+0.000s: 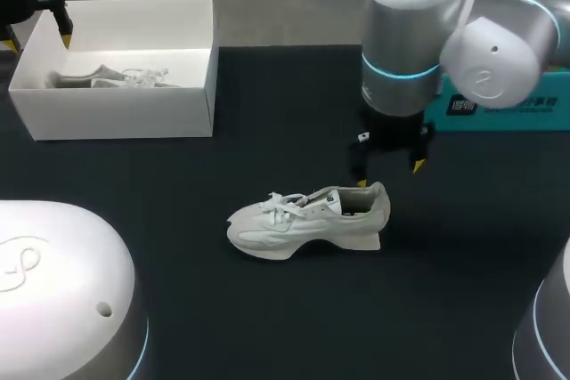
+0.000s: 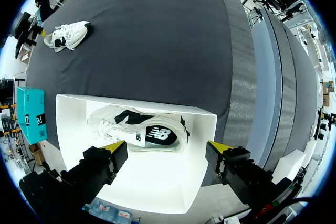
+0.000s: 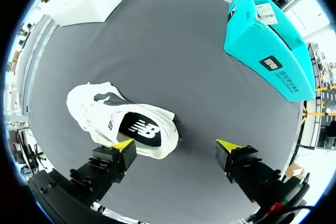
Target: Take the shoe out of the shoebox, open the shoe tongue, remove and reinsert the insole, then place the shoe into the shoebox
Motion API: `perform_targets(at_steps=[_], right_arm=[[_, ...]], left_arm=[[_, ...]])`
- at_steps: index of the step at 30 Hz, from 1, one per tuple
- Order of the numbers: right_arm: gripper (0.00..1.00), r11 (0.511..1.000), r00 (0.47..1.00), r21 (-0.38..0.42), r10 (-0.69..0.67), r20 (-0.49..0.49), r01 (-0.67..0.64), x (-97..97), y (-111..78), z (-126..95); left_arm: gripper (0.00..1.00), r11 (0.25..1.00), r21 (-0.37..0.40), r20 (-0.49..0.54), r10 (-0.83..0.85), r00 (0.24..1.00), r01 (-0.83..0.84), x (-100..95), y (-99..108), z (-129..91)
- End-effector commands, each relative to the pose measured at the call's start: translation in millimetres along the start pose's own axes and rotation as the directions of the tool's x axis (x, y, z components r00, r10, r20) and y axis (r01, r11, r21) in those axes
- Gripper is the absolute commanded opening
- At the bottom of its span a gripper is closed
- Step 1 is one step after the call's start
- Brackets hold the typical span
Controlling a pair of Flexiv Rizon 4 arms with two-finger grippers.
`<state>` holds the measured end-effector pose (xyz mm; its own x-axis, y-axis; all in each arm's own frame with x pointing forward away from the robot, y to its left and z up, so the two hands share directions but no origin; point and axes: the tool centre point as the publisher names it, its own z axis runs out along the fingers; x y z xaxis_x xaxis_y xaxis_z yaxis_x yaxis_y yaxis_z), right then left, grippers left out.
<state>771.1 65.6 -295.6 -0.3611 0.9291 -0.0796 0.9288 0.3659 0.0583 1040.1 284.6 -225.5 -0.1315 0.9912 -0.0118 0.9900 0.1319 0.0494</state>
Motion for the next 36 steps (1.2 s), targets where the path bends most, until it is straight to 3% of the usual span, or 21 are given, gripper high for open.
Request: perform_targets(at_steps=[1,16,19,23,25,27,32,35,36], right_arm=[[1.0,0.933,0.917,-0.196,-0.339,-0.211,0.301,-11.5,-7.4,-13],[1.0,0.938,0.92,-0.19,-0.327,-0.214,0.289,-12.8,-6.5,-14],[1.0,0.798,0.862,-0.476,-0.485,-0.145,0.369,-17.5,-4.2,-12],[1.0,0.593,0.772,-0.642,-0.636,-0.004,0.485,-26.9,-2.8,-14],[1.0,0.492,0.715,-0.714,-0.699,0.017,0.499,-31.0,-1.5,-16],[1.0,0.397,0.644,-0.766,-0.765,0.028,0.505,-34.1,-0.4,-17],[1.0,0.28,0.531,-0.818,-0.847,0.037,0.503,-38.3,0.3,-21],[1.0,0.186,0.424,-0.842,-0.904,0.055,0.506,-37.2,-1.4,-25],[1.0,0.176,0.396,-0.846,-0.917,0.045,0.503,-37.3,-1.6,-25]], left_arm=[[1.0,1.0,-0.002,-0.003,0.0,1.0,0.0,0.0,-1,0],[1.0,1.0,-0.002,-0.003,0.0,1.0,0.0,0.0,-1,0],[1.0,1.0,-0.002,-0.003,0.0,1.0,0.0,0.0,-1,0],[1.0,1.0,-0.002,-0.003,0.0,1.0,0.0,0.0,-1,0],[1.0,1.0,-0.002,-0.003,0.0,1.0,0.0,0.0,-1,0],[1.0,1.0,-0.002,-0.003,0.0,1.0,0.0,0.0,-1,0],[1.0,1.0,-0.002,-0.003,0.0,1.0,0.0,0.0,-1,0],[1.0,1.0,-0.002,-0.003,0.0,1.0,0.0,0.0,-1,0],[1.0,1.0,-0.002,-0.003,0.0,1.0,0.0,0.0,-1,0]])
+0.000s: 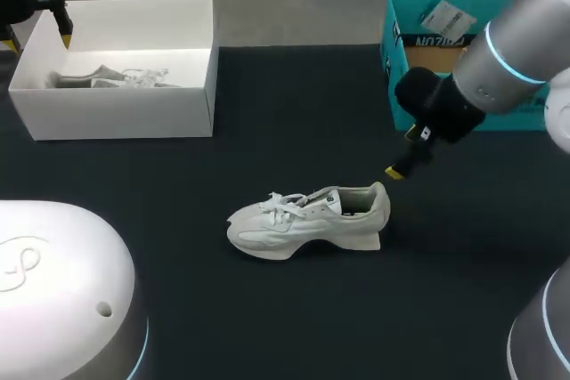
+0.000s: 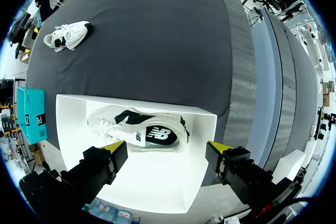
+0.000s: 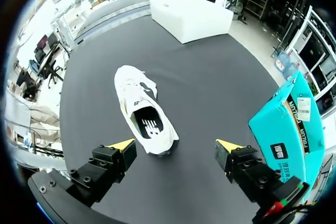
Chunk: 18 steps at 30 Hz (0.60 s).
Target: Take the shoe out of the shoebox, open the shoe tongue, remove and reinsert the insole, then place the shoe into the shoebox
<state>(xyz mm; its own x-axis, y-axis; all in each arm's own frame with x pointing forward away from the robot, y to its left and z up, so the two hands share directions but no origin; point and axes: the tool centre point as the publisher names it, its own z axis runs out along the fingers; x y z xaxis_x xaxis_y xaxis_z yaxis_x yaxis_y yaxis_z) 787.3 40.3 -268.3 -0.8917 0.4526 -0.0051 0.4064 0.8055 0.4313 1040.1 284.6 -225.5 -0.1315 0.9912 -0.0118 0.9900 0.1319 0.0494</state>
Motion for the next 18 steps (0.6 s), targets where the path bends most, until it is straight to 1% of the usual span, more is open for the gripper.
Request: perform_targets(at_steps=[1,18], right_arm=[[1.0,0.795,0.898,-0.513,-0.429,-0.101,0.323,1.7,-10.0,-5.6],[1.0,0.795,0.898,-0.513,-0.429,-0.101,0.323,1.7,-10.0,-5.6]], left_arm=[[1.0,1.0,-0.002,-0.003,0.0,1.0,0.0,0.0,-0.9,-0.3],[1.0,1.0,-0.002,-0.003,0.0,1.0,0.0,0.0,-0.9,-0.3]])
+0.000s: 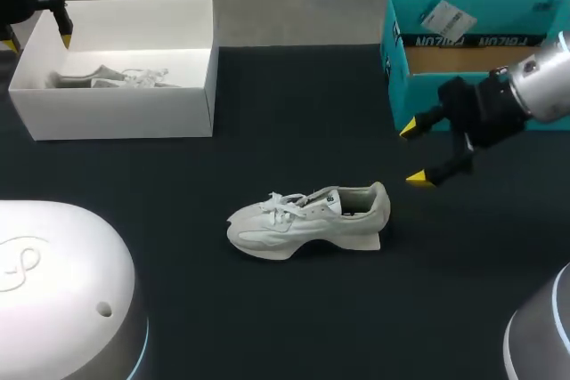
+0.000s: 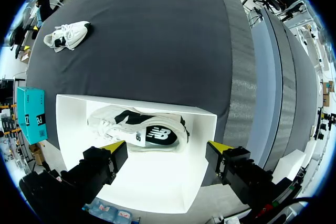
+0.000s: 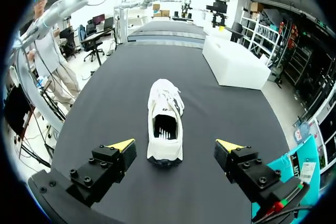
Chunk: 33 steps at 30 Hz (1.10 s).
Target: Take the shoe out of the shoebox, open the shoe tongue, remove and reinsert the insole, then place the shoe into the shoebox
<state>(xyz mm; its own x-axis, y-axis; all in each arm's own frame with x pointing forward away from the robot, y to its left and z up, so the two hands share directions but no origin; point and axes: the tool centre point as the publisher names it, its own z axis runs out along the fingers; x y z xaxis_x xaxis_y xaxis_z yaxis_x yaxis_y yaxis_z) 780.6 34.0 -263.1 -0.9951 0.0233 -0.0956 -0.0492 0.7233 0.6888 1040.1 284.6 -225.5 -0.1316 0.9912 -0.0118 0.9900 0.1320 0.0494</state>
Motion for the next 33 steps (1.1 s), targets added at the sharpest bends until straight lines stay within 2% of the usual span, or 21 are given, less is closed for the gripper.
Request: perform_targets(at_steps=[1,12,20,26,29,33], right_arm=[[1.0,0.985,1.0,-0.173,0.021,-0.002,-0.021,1.3,-10.5,1],[1.0,0.992,0.998,-0.114,0.056,0.041,-0.051,21.2,-52.7,-14],[1.0,0.994,0.994,-0.08,0.074,0.075,-0.068,31.7,-76.4,-9],[1.0,0.999,0.998,-0.043,-0.024,0.054,0.027,30.9,-84.6,-6],[1.0,0.999,0.998,-0.025,-0.033,0.05,0.034,29.2,-86.6,-4],[1.0,0.998,0.999,-0.065,-0.012,0.045,0.015,26.5,-91.1,-2]], left_arm=[[1.0,1.0,-0.002,-0.003,0.0,1.0,0.0,0.0,-1,0],[1.0,1.0,-0.002,-0.003,0.0,1.0,0.0,0.0,-1,0],[1.0,1.0,-0.002,-0.003,0.0,1.0,0.0,0.0,-1,0],[1.0,1.0,-0.002,-0.003,0.0,1.0,0.0,0.0,-1,0],[1.0,1.0,-0.002,-0.003,0.0,1.0,0.0,0.0,-1,0],[1.0,1.0,-0.002,-0.003,0.0,1.0,0.0,0.0,-1,0]])
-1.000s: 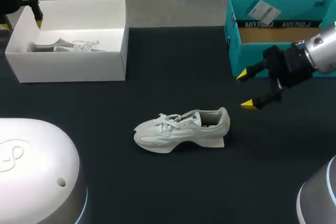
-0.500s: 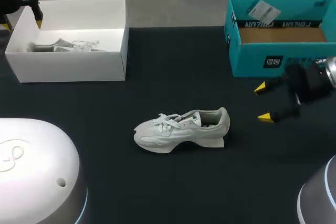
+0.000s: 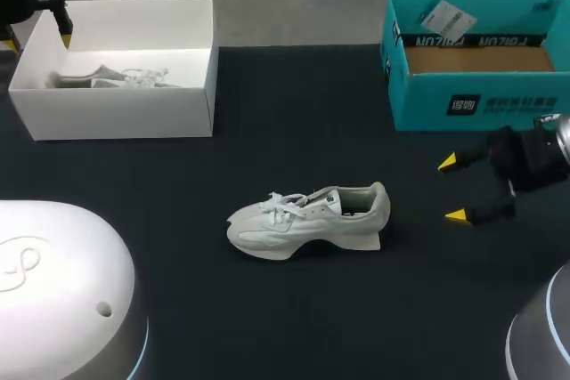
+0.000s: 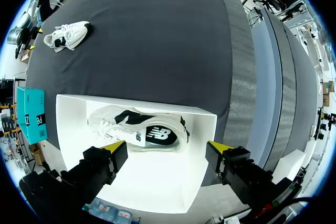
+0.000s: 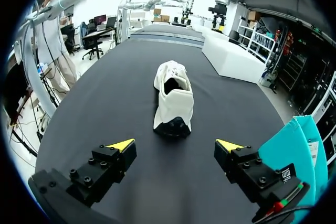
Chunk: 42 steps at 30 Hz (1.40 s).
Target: Take the shoe out of the shoebox, open the shoe tongue, remove and reinsert the insole, then place the shoe into the shoebox
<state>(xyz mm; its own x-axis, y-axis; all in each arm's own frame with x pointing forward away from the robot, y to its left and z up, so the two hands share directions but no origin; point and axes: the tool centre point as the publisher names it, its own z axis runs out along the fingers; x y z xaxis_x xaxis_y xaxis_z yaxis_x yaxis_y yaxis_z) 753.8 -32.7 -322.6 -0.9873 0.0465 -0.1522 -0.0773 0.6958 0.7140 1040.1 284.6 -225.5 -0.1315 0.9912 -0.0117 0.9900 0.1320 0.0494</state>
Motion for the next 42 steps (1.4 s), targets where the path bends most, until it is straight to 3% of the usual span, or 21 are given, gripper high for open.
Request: perform_targets(at_steps=[1,21,32,42], right_arm=[[1.0,1.0,1.0,-0.025,0.011,-0.012,-0.011,-4.0,-3.5,3],[1.0,1.0,1.0,-0.025,0.011,-0.012,-0.011,-4.0,-3.5,3],[1.0,0.997,0.998,-0.07,-0.031,-0.062,0.027,-20.9,1.4,54],[1.0,0.993,0.995,-0.12,-0.024,-0.095,0.013,-15.9,3.9,89]], left_arm=[[1.0,1.0,-0.002,-0.003,0.0,1.0,0.0,0.0,-1,0],[1.0,1.0,-0.002,-0.003,0.0,1.0,0.0,0.0,-1,0],[1.0,1.0,-0.002,-0.003,0.0,1.0,0.0,0.0,-1,0],[1.0,1.0,-0.002,-0.003,0.0,1.0,0.0,0.0,-1,0]])
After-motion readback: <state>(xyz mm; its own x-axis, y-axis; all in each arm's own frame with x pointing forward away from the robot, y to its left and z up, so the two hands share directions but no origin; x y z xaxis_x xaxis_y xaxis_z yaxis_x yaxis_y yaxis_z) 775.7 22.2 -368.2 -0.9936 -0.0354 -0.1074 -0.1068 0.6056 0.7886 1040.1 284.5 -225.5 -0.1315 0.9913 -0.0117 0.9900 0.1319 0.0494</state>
